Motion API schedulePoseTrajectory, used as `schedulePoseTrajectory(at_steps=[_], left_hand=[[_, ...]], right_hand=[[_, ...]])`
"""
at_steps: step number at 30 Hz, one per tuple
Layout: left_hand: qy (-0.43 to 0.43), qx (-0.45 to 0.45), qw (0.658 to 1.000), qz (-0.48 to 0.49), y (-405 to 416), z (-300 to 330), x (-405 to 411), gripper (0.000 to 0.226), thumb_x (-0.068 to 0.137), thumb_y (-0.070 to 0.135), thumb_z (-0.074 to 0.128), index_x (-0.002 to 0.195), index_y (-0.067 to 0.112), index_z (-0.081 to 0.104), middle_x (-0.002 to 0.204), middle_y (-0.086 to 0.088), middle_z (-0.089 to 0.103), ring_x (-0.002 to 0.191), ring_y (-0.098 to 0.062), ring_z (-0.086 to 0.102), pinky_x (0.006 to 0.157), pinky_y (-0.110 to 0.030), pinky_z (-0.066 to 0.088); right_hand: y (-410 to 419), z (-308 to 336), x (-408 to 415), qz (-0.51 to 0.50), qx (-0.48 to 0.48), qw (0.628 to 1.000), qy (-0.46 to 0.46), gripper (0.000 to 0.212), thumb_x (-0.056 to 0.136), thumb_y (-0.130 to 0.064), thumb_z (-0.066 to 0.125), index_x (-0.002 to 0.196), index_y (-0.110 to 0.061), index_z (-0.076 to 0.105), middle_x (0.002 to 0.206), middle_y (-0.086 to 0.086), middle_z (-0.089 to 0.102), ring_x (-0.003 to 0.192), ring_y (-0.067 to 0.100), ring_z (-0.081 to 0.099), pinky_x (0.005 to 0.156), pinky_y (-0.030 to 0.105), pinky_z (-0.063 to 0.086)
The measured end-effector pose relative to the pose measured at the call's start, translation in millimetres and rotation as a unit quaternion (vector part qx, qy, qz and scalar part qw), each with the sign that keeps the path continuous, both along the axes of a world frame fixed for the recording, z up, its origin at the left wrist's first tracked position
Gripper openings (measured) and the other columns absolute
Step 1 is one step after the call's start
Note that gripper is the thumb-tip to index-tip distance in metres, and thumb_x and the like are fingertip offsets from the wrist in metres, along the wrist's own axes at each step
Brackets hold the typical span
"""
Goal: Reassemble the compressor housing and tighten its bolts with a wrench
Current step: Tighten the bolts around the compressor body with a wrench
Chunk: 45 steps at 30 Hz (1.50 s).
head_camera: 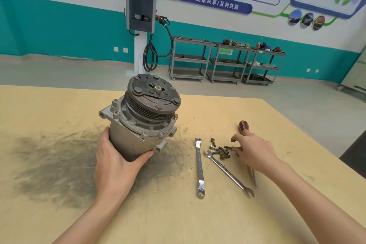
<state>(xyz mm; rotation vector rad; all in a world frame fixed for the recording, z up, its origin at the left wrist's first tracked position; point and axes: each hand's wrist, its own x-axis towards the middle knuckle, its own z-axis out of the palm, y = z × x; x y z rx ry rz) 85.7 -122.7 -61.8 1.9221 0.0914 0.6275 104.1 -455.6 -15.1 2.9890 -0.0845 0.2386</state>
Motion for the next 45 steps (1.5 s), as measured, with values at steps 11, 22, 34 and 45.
schedulePoseTrajectory(at_steps=[11,22,34,45], left_hand=[[0.001,-0.012,1.0,-0.008,0.6,0.0,-1.4,0.12,0.051,0.049,0.091,0.148,0.025,0.024,0.146,0.005,0.04,0.135,-0.019,0.04,0.104,-0.045,0.044],[-0.002,-0.019,1.0,-0.017,0.5,1.9,-2.1,0.12,0.052,0.047,0.092,0.148,0.023,0.025,0.146,0.004,0.04,0.136,-0.019,0.039,0.107,-0.048,0.042],[-0.005,-0.024,1.0,-0.015,1.4,-1.7,0.2,0.122,0.049,0.049,0.091,0.148,0.026,0.025,0.147,0.006,0.04,0.136,-0.018,0.039,0.106,-0.047,0.042],[-0.017,-0.029,0.999,-0.009,1.2,-4.5,0.7,0.119,0.05,0.048,0.092,0.146,0.028,0.025,0.143,0.01,0.04,0.134,-0.014,0.039,0.1,-0.034,0.039]], right_hand=[[2.4,-8.6,15.2,-0.006,0.07,0.997,-0.037,0.015,0.098,-0.03,0.052,0.105,-0.025,0.064,0.097,-0.008,0.047,0.084,0.013,0.042,0.058,0.029,0.036],[-0.8,6.2,2.4,-0.025,0.086,0.995,0.036,0.027,0.095,-0.037,0.056,0.119,-0.027,0.061,0.112,-0.005,0.052,0.105,0.018,0.054,0.076,0.031,0.046],[5.1,-7.6,-11.4,-0.033,0.083,0.994,0.06,0.02,0.093,-0.045,0.054,0.103,-0.028,0.055,0.104,-0.004,0.042,0.096,0.014,0.04,0.067,0.029,0.04],[68.4,64.1,-33.4,0.177,0.422,0.88,-0.128,0.008,0.098,-0.028,0.047,0.102,-0.024,0.052,0.1,-0.016,0.065,0.094,-0.004,0.06,0.079,0.021,0.045]])
